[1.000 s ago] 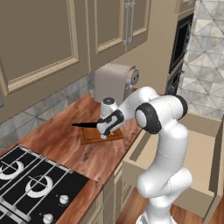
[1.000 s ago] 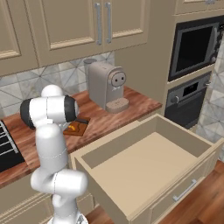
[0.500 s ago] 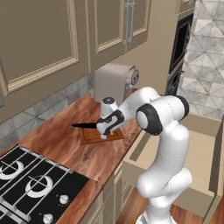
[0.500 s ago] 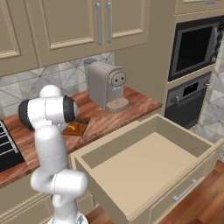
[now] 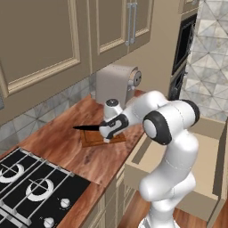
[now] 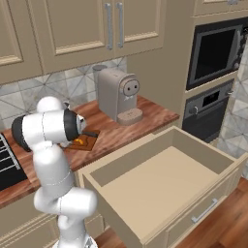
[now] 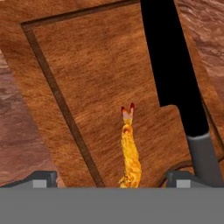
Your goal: Pick up the knife from the drawer and place it on the cutting board. Then place the meat from the plate to the cutting board.
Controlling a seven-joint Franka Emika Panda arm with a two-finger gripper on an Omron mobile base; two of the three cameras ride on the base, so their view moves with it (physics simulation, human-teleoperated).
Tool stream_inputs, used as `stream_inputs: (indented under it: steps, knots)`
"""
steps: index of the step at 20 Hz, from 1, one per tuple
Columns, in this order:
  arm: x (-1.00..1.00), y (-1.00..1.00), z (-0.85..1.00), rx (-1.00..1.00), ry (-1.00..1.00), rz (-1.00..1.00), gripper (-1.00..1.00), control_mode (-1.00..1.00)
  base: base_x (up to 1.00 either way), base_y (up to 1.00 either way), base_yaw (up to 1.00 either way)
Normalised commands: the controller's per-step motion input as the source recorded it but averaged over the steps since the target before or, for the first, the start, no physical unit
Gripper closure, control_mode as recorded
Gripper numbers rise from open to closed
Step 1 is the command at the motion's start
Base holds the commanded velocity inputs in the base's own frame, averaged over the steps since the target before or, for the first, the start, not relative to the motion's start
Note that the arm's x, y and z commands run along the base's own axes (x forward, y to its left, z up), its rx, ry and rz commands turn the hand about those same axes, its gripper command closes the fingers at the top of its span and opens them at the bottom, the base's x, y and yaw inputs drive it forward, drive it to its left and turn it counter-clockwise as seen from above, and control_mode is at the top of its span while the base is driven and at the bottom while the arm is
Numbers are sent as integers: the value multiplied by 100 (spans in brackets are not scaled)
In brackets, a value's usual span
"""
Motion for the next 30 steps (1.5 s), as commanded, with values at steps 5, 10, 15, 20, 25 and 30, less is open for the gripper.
stream_inputs:
  steps: [5,10,15,20,25,30]
  knots:
    - [-33,-22,24,2,0,-5,-100,-100,0,0,0]
    - [-30,-21,27,2,0,-5,-100,-100,0,0,0]
    - [-25,-21,32,2,0,-5,-100,-100,0,0,0]
    - [-26,-21,34,2,0,-5,-100,-100,0,0,0]
    - [-32,-27,30,3,0,-4,-100,-100,0,0,0]
    - [-40,-27,26,2,0,-3,-100,-100,0,0,0]
